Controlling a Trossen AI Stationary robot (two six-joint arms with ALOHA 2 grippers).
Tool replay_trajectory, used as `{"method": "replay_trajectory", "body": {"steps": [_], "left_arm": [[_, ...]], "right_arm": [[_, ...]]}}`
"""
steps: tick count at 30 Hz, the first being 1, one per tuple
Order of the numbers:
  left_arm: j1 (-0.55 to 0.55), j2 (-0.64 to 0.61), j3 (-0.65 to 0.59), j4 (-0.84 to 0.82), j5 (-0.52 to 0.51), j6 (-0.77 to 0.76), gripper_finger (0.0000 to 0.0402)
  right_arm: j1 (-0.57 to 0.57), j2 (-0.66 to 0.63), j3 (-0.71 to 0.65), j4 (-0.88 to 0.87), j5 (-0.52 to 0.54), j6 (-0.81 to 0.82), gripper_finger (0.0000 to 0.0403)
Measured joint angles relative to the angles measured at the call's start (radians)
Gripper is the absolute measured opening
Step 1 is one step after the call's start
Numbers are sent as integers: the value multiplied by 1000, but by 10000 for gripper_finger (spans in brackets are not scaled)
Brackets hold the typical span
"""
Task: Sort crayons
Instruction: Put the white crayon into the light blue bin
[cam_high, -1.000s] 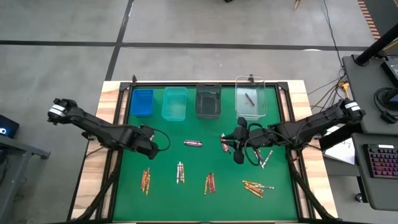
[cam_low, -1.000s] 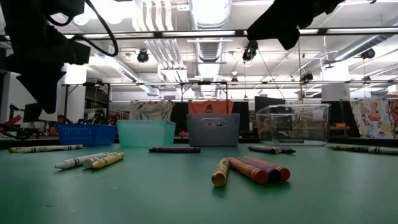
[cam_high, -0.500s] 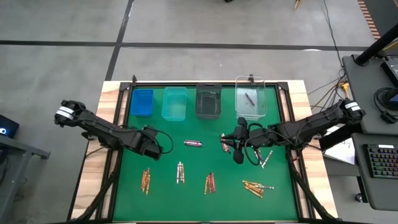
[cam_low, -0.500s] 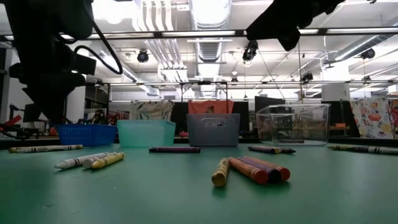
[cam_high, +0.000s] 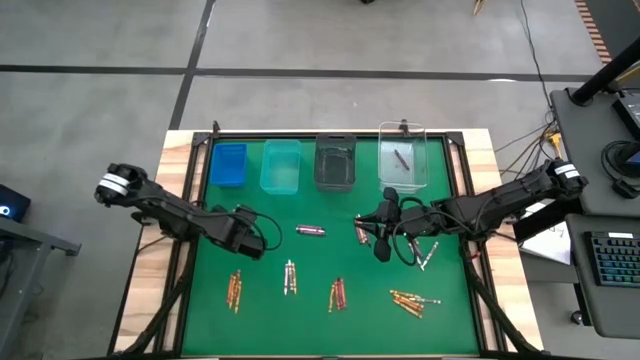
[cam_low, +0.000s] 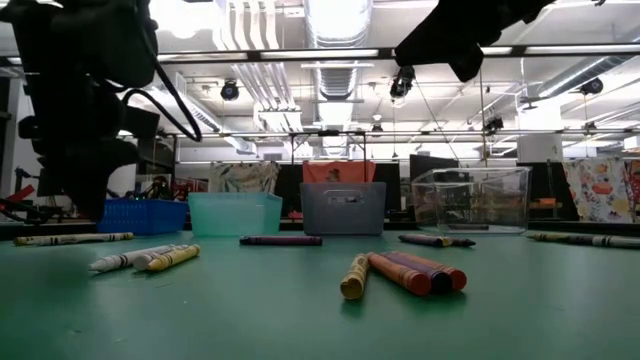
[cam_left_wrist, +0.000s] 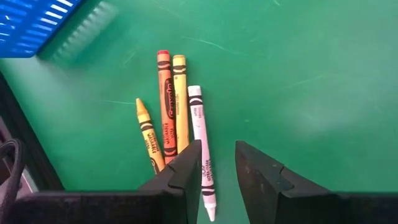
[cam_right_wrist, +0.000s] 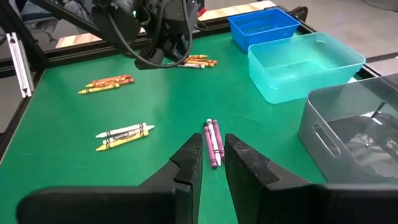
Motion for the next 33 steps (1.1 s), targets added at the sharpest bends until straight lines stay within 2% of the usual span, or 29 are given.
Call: {"method": "replay_trajectory", "body": {"steps": [18, 25, 29, 33], "left_arm": [[0, 7, -114, 150, -5, -8, 80], [0, 5, -116, 163, -7, -4, 78], [0, 5, -116, 177, 6, 12, 70], [0, 5, -116, 188, 15, 19, 37]], "right_arm": [[0, 0, 0, 0, 0, 40, 56], [0, 0, 0, 0, 0, 40, 56], [0, 0, 0, 0, 0, 40, 56], [0, 0, 0, 0, 0, 40, 56]]}}
